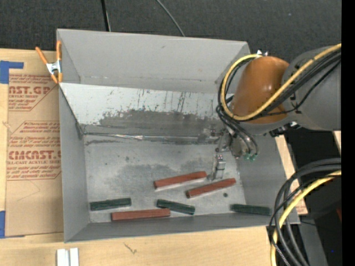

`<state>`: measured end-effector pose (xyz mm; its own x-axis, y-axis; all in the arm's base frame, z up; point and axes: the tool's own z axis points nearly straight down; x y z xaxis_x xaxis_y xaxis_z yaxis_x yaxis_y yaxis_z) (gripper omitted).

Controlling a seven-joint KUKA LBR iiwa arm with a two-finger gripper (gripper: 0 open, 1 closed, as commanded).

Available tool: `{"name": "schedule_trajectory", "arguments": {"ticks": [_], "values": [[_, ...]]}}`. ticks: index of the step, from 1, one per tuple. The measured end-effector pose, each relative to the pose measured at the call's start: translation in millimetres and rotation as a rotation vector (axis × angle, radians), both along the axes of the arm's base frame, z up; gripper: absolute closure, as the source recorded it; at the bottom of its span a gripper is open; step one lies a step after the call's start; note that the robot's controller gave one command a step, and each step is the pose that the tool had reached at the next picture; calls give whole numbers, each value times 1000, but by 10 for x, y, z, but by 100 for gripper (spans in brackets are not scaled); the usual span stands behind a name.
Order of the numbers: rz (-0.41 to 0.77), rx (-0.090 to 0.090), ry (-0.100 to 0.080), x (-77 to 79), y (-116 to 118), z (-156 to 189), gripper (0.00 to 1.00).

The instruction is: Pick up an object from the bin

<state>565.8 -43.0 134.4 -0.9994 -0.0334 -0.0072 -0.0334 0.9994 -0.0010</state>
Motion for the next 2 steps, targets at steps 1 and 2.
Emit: {"name": "schedule_trajectory", "arguments": {"ticks": [1,2], "values": [[41,1,5,50,-27,-642,100],[41,0,5,50,-27,-642,100]]}}
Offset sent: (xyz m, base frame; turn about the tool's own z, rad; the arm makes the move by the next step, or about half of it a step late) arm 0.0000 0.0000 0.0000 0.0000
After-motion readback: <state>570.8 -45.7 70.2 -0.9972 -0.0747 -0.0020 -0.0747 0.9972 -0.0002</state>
